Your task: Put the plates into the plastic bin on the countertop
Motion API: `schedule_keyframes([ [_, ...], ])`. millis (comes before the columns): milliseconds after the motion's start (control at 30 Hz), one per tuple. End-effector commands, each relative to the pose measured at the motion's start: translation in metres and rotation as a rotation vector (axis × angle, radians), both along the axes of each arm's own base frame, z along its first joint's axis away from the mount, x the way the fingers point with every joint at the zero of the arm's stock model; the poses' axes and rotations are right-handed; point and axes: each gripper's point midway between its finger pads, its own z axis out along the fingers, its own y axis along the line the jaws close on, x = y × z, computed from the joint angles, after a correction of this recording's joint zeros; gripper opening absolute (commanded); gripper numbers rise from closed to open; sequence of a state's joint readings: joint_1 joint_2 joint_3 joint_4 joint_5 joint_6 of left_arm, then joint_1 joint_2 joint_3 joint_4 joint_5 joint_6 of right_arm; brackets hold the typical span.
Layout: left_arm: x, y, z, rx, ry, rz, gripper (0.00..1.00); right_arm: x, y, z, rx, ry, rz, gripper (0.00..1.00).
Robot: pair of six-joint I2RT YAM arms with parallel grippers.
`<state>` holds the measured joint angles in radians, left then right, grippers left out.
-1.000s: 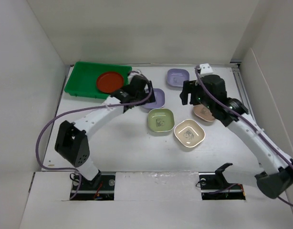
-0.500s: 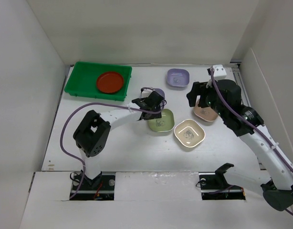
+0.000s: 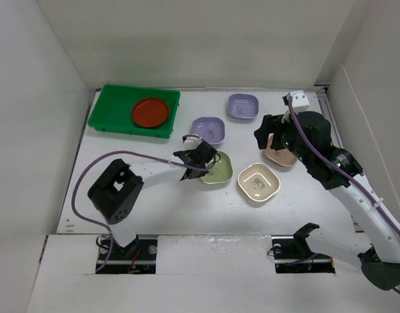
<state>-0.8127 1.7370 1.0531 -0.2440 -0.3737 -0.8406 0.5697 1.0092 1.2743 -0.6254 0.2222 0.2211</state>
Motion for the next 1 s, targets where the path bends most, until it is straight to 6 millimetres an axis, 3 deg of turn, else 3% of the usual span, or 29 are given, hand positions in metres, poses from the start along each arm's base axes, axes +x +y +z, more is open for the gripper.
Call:
schedule_keyframes([
  [0,-0.04,0.027,0.02,0.096,0.0,0.001,0.0,-0.005,-0.003,0.021,0.016,-0.056,0.001,0.78],
  [100,-0.047,0.046,0.053,0.086,-0.045,0.025,0.0,-0.005,-0.004,0.021,0.013,-0.057,-0.008,0.78],
  [200,-0.03,0.052,0.099,0.019,-0.123,0.032,0.0,-0.001,0.001,0.017,0.011,-0.048,0.002,0.78],
  [300,0.014,0.075,0.135,-0.025,-0.178,0.084,0.0,0.006,0.01,0.017,0.011,-0.049,0.028,0.78],
  [333,0.035,0.099,0.142,-0.035,-0.18,0.154,0.0,0.012,0.014,0.013,0.007,-0.041,0.029,0.78],
  [367,0.048,0.11,0.149,-0.043,-0.189,0.188,0.0,0.014,0.016,0.009,-0.005,-0.032,0.04,0.78],
  [400,0.066,0.119,0.17,-0.061,-0.228,0.212,0.0,0.016,0.021,0.008,-0.001,-0.03,0.055,0.78],
  [600,0.165,0.207,0.183,-0.084,-0.238,0.442,0.0,0.029,0.034,-0.011,-0.016,0.004,0.088,0.78],
  [633,0.185,0.215,0.204,-0.099,-0.286,0.464,0.0,0.031,0.031,-0.015,-0.021,0.012,0.079,0.78],
  [667,0.203,0.225,0.176,-0.077,-0.224,0.462,0.0,0.031,0.034,-0.013,-0.01,0.004,0.092,0.78],
  [767,0.242,0.238,0.157,-0.03,-0.186,0.492,0.0,0.03,0.036,-0.019,-0.018,0.011,0.108,0.78],
  [967,0.266,0.254,0.118,-0.045,-0.129,0.509,0.0,0.033,0.035,-0.028,-0.034,0.027,0.113,0.78],
])
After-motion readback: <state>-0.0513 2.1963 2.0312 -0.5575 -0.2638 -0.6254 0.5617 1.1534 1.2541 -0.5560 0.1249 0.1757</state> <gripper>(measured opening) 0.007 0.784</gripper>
